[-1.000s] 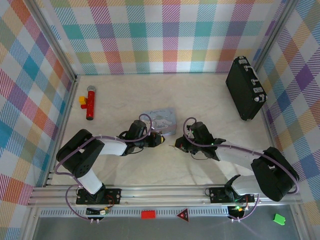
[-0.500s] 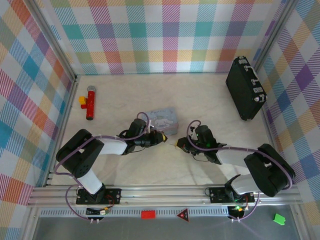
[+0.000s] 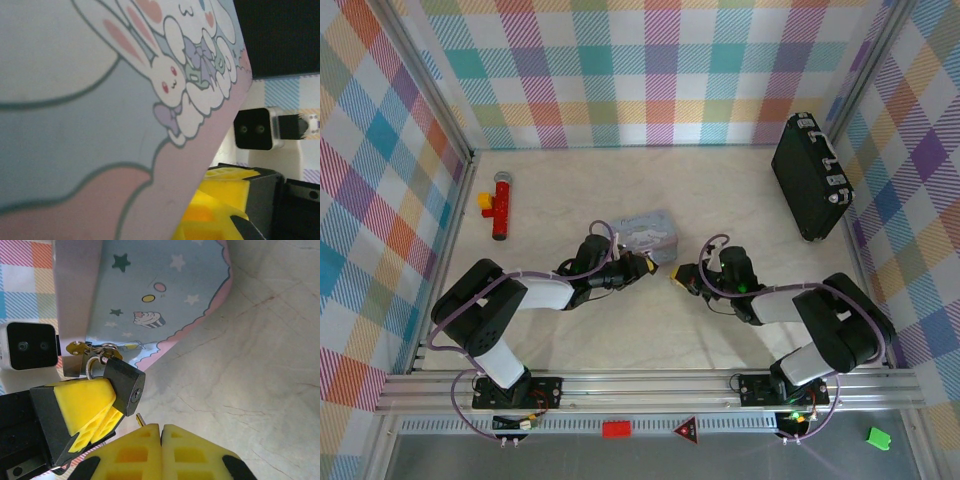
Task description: Unlock a padlock with a key
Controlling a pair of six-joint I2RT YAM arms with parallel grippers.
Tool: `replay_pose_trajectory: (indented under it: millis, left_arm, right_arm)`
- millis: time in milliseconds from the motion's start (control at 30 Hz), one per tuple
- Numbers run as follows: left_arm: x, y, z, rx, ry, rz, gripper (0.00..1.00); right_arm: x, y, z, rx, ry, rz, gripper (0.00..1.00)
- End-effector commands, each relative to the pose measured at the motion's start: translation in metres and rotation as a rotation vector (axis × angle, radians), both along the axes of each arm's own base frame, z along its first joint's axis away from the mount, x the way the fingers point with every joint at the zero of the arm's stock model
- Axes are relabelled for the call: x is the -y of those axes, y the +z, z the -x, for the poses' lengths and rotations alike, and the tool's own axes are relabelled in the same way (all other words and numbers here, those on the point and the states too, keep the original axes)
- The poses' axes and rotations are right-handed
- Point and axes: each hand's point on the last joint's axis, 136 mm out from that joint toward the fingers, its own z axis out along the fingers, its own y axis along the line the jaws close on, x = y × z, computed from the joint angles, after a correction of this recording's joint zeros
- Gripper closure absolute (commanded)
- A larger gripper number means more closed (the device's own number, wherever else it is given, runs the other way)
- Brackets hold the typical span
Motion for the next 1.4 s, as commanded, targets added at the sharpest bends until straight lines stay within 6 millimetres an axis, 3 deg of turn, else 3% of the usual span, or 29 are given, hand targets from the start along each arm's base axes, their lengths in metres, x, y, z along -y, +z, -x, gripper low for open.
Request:
replay_pose_trajectory:
  millis: [0, 700, 1367]
  left_arm:
    - [0.009, 0.044, -0.011, 0.082, 0.016, 0.127, 0.99]
    - [0.016, 0.062, -0.013, 0.05, 0.021, 0.22, 1.0]
    - [0.015, 0.064, -0.012, 0.053, 0.024, 0.228, 1.0]
  right_arm:
    - [-0.004, 0.012, -0.001, 0.045, 0.009, -0.062, 1.0]
    - [0.013, 0.022, -0.013, 0.181, -0.044, -0.086, 1.0]
    - [0.006, 0.026, -0.019, 0.261, -0.016, -0.152, 1.0]
